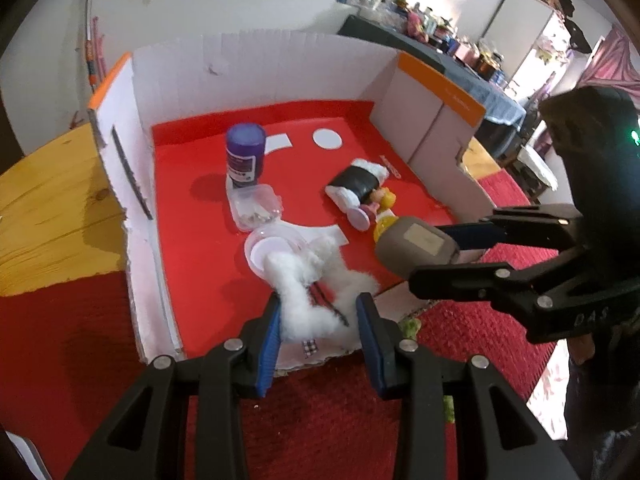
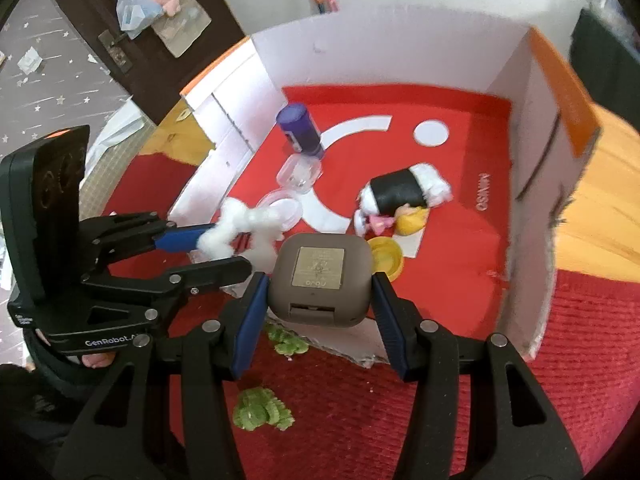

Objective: Organize objects
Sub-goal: 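Lower the fluffy star by the clear lid with the left tool while the right tool lowers the grey case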

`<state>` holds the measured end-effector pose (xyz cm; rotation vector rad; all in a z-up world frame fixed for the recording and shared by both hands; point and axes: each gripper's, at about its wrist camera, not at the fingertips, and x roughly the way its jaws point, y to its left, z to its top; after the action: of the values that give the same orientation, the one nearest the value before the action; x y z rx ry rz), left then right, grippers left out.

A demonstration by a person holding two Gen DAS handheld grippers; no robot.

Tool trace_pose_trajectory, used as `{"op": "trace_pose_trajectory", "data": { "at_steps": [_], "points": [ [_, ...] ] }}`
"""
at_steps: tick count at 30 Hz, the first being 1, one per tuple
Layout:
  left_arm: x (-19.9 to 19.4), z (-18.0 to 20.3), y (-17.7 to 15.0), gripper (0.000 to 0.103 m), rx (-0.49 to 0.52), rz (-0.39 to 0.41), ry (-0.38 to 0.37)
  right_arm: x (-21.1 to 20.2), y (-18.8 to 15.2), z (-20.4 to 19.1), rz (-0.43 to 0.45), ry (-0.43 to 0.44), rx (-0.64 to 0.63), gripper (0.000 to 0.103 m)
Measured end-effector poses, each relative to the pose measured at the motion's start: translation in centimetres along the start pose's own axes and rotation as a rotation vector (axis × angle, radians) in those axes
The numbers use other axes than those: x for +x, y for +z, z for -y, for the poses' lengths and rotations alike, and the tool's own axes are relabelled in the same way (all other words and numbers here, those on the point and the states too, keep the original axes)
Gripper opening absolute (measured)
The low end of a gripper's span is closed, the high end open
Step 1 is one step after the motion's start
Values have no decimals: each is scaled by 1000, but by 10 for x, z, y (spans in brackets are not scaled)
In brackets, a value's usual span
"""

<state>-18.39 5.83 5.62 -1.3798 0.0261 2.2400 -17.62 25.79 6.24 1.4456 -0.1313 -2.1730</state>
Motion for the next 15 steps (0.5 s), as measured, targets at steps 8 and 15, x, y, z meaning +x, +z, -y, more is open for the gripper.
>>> {"op": "trace_pose_trajectory", "data": {
  "at_steps": [8, 15],
  "points": [
    [7, -3, 6, 38, 25, -61, -41, 16, 4, 0, -91, -27, -26, 50],
    [17, -7, 8, 38, 8, -64, -13, 17, 3, -3, -79, -74, -46, 50]
  ]
}}
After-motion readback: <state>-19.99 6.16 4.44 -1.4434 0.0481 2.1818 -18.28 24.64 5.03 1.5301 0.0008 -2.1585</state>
